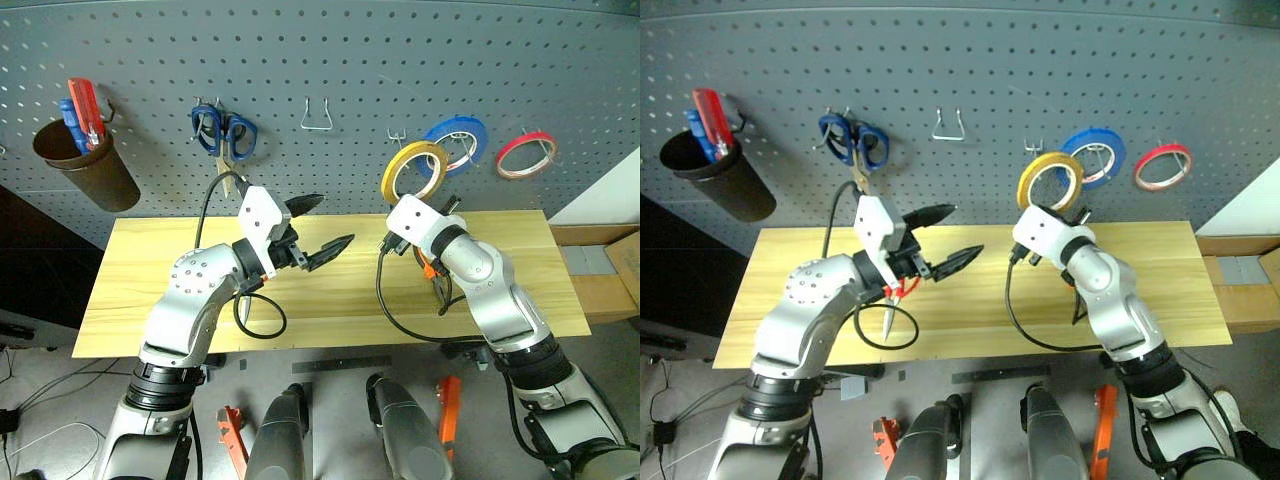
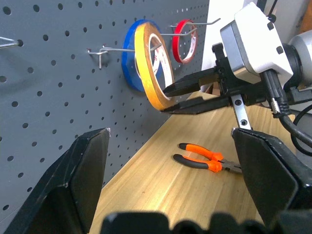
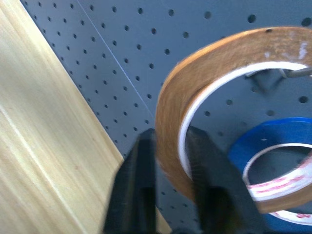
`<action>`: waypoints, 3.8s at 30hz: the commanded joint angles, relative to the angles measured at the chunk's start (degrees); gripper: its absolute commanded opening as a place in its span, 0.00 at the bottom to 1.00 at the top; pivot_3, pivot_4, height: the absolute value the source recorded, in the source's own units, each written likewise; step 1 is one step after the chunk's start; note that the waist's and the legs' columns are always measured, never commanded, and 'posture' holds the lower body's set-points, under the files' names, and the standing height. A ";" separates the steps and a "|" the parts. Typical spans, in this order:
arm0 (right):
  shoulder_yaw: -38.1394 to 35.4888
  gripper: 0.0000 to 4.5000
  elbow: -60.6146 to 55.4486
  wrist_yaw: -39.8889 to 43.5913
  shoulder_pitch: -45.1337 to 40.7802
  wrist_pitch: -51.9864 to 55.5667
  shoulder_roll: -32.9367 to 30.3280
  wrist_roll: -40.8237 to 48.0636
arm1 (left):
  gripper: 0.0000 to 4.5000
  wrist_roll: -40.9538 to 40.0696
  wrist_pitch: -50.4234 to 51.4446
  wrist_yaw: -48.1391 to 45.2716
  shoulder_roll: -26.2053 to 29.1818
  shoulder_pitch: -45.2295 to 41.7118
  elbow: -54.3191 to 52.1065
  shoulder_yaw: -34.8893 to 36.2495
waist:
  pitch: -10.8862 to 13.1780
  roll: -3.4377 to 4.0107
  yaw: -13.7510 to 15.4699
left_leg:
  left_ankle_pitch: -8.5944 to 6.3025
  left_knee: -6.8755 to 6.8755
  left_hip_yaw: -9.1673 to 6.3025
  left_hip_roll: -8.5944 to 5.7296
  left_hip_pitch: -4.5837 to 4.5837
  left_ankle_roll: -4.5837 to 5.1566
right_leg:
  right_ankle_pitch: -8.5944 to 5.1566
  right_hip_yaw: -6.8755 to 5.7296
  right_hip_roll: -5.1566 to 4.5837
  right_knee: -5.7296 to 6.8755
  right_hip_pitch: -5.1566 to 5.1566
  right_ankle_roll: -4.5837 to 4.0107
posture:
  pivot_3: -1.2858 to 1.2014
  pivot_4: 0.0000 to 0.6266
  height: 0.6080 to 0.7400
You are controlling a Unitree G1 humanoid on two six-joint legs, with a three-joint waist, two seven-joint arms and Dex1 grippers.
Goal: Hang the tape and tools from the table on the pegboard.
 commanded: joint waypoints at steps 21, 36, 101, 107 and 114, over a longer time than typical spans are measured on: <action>-23.70 0.99 8.16 -9.87 0.78 38.90 17.99 14.15 | 0.96 5.92 -6.87 -10.62 7.84 -0.55 10.24 -2.40 | -0.07 0.03 -0.24 | 0.01 0.01 0.05 0.00 0.03 0.01 | 0.03 0.04 0.01 0.10 -0.06 -0.05 | 0.47 0.49 1.00; -27.91 0.99 43.43 -14.56 -10.95 24.20 12.46 21.00 | 0.96 6.35 -6.93 -9.95 7.98 0.83 9.46 -1.90 | -0.10 0.00 -0.25 | 0.00 0.01 0.12 0.01 0.01 0.02 | 0.03 0.06 0.02 0.12 -0.07 -0.05 | 0.48 0.48 1.00; -14.02 0.55 30.95 -22.20 -41.02 -9.41 28.68 23.15 | 0.96 -4.33 -3.99 8.41 3.45 4.87 -2.56 14.28 | -3.07 -0.74 0.76 | 0.02 -0.08 0.07 0.02 -0.05 -0.02 | 0.10 -0.05 -0.08 0.20 -0.31 -0.16 | 0.53 0.33 1.00; -11.58 0.55 34.48 -22.53 -37.47 -13.61 27.37 19.33 | 0.96 -3.16 -5.44 8.31 2.13 2.53 0.08 12.62 | -3.09 -0.75 1.26 | 0.02 -0.06 0.07 0.03 -0.05 -0.03 | 0.10 -0.04 -0.07 0.22 -0.31 -0.17 | 0.53 0.34 1.00; -10.20 0.55 34.08 -22.10 -33.62 -11.96 27.96 17.67 | 0.96 -1.89 -6.28 9.46 1.16 1.77 2.68 12.21 | -3.10 -0.75 1.51 | 0.05 -0.06 0.05 0.04 -0.04 -0.07 | 0.12 -0.05 -0.04 0.23 -0.31 -0.20 | 0.52 0.34 1.00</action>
